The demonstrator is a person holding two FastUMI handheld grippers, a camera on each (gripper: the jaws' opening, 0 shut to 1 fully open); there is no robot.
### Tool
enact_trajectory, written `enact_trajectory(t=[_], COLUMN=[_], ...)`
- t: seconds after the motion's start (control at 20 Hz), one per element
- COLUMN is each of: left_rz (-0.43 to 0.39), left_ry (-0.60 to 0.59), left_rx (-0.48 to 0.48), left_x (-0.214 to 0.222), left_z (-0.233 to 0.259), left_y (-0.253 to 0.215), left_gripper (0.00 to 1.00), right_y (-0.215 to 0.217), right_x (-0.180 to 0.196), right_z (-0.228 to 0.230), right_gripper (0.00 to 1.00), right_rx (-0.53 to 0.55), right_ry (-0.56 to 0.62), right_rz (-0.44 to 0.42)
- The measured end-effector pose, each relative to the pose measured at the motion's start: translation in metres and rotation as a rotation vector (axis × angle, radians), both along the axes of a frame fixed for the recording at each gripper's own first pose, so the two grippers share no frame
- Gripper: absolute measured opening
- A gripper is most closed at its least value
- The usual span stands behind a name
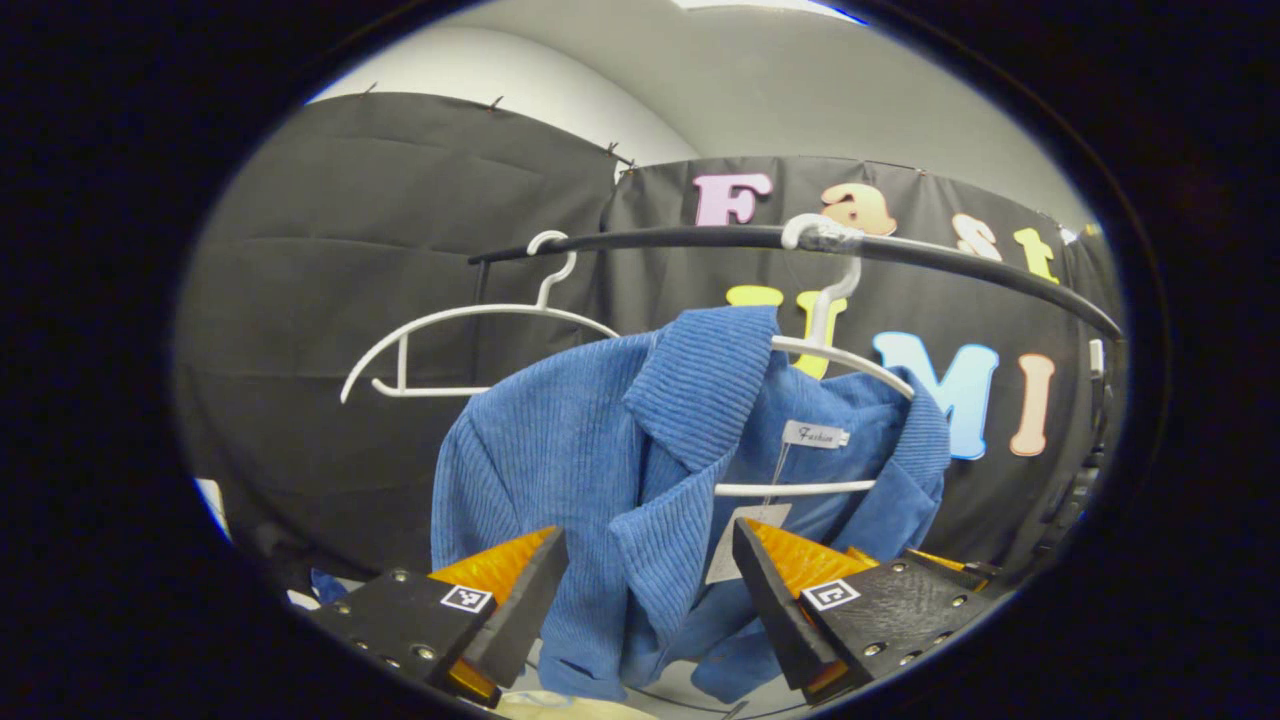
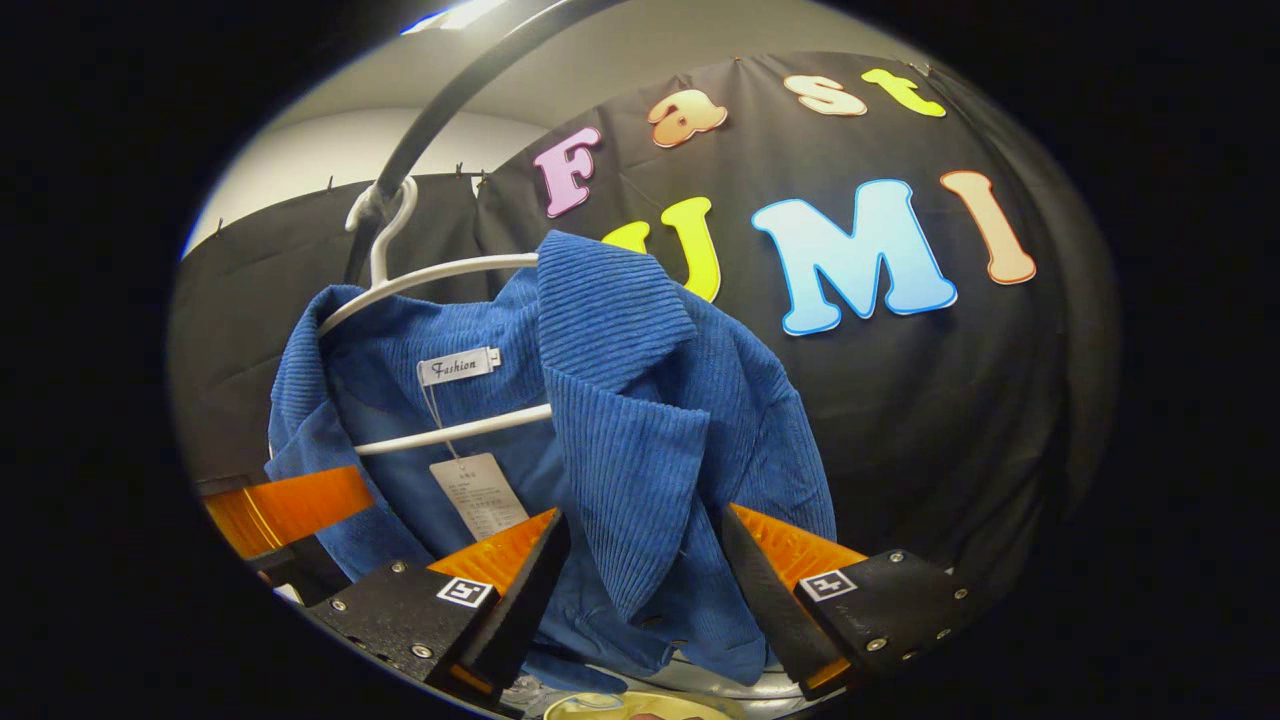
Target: Grasp the clothes on the hanger with both hands and then place them into the laundry hamper below.
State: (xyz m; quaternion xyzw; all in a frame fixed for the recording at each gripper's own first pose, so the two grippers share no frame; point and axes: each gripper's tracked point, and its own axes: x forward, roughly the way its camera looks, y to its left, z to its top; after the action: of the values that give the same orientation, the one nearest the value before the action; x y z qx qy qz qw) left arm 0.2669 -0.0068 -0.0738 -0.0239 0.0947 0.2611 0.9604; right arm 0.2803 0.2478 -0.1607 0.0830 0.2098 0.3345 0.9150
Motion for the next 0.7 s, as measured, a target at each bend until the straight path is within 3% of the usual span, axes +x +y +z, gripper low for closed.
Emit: enact_trajectory(t=[0.15,0.35,0.5,0.55,0.6,0.7], left_rz=[0.053,0.053,0.059,0.07,0.105,0.053], left_ry=[0.01,-0.007,-0.03,-0.035,-0.036,-0.044], left_rx=[0.01,0.005,-0.004,0.002,0.007,-0.038], left_x=[0.005,0.006,0.011,0.009,0.001,0.007], left_z=[-0.007,-0.006,-0.007,-0.006,-0.005,-0.011], left_y=[0.01,0.01,0.011,0.012,0.021,0.008], left_gripper=[1.0,1.0,0.55,0.55,0.45,0.24], right_y=[0.006,0.013,0.015,0.018,0.019,0.015], right_x=[0.009,0.012,0.015,0.014,0.016,0.015], right_z=[-0.009,-0.013,-0.011,-0.012,-0.013,-0.012], right_gripper=[0.95,0.93,0.78,0.67,0.59,0.31], right_rx=[-0.01,-0.008,-0.01,-0.01,-0.011,0.005], right_ry=[0.014,0.018,-0.005,-0.007,-0.007,0.005], right_rz=[0.004,0.029,0.043,0.055,0.061,0.064])
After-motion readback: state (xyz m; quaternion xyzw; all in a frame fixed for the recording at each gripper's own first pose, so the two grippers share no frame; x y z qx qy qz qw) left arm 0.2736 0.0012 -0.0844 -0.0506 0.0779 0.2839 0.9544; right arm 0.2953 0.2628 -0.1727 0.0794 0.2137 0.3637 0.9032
